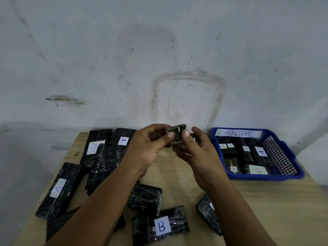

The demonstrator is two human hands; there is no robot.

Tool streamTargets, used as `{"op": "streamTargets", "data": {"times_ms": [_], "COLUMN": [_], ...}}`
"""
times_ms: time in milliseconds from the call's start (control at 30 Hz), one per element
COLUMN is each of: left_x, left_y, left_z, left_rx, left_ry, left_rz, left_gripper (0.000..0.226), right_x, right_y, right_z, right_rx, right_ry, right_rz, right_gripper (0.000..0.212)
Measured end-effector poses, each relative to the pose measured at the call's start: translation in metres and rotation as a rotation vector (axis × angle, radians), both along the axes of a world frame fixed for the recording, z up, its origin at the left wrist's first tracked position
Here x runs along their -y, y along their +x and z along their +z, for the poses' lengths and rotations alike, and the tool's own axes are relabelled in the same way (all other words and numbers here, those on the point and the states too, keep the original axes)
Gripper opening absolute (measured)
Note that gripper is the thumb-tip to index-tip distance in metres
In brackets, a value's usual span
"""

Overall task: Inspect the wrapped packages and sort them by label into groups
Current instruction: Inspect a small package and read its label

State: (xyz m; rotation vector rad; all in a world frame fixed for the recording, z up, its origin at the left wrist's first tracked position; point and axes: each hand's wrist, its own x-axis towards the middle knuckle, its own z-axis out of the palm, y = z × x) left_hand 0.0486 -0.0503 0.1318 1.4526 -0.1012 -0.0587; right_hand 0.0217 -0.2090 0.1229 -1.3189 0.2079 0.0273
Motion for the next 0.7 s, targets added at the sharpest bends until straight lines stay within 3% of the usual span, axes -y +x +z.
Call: {"op": "streamTargets", "data": {"times_ms": [100, 233, 333, 500, 700], "left_x": [0.017, 0.043, 0.068, 0.115, 0.167], "left_y": [-0.003, -0.003, -0.002, 0.001, 0.023], "left_z": [-0.007, -0.027, -0.048, -0.084, -0.143], "left_rx": [-0.111, -0.235, -0.226, -0.223, -0.243], "left_ry": [-0.072, 0.037, 0.175, 0.309, 0.5], "left_rz": [-0.019, -0.069, -0.133, -0.26, -0.188], "left_gripper": [0.023, 0.02, 0.008, 0.019, 0.021], "right_x": [0.004, 0.025, 0.052, 0.103, 0.177], "right_y": [-0.005, -0.012, -0.017, -0.025, -0.023], "right_z": [-0.01, -0.029, -0.049, -0.079, -0.111], "right_rx": [-0.02, -0.051, -0.078, -0.109, -0.22], "right_ry": [0.048, 0.017, 0.01, 0.024, -0.256], "right_rz": [-0.045, -0.161, -0.213, -0.29, -0.385], "right_gripper": [0.067, 0.036, 0.028, 0.024, 0.012]}}
